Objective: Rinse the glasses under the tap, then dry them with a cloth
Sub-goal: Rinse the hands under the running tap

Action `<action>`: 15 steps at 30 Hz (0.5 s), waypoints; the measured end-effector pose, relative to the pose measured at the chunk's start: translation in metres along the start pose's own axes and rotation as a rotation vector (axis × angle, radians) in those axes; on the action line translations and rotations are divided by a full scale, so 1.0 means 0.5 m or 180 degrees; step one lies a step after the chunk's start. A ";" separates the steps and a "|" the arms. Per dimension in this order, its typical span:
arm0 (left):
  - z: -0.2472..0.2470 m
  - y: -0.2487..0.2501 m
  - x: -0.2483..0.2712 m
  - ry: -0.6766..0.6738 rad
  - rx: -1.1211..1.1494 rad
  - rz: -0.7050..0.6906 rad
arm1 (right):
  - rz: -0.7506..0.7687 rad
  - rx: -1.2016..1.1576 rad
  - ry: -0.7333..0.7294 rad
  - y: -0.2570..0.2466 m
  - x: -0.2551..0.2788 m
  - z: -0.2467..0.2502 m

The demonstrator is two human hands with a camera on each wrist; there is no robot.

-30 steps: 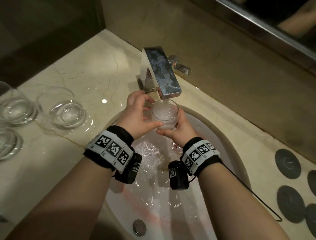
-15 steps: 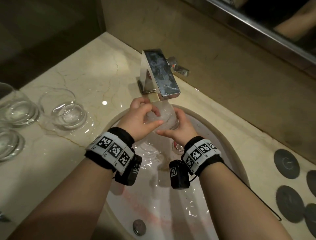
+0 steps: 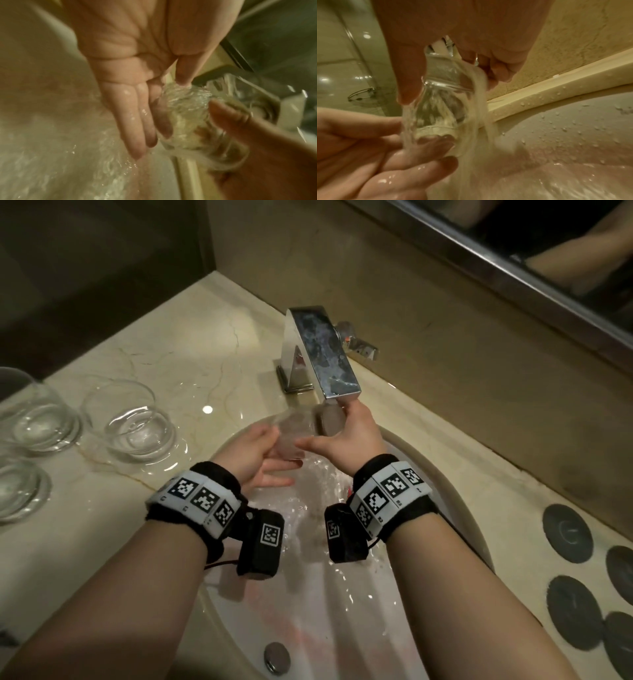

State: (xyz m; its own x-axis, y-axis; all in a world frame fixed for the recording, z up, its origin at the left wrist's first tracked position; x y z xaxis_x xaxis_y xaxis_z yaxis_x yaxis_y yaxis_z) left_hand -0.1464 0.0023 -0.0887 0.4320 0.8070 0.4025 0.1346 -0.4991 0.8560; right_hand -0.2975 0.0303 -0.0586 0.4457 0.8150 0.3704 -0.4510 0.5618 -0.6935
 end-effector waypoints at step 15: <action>-0.010 -0.012 0.006 0.0266 0.1480 0.0445 | -0.0495 -0.0493 -0.0165 -0.030 -0.001 0.145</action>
State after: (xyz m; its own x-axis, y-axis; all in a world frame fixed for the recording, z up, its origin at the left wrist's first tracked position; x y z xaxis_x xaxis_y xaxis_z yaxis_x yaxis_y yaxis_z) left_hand -0.1504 0.0092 -0.0912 0.4040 0.7353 0.5442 0.4725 -0.6771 0.5641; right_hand -0.3469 0.0319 -0.0035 0.4585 0.7288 0.5086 -0.2542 0.6559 -0.7107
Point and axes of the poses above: each hand's wrist, its own x-axis away from the middle knuckle, its own z-axis out of the back of the hand, y = z × x, the point moved 1 cm from there along -x, towards the middle knuckle, and after that the axes turned 15 degrees about -z, right-handed, at the moved point
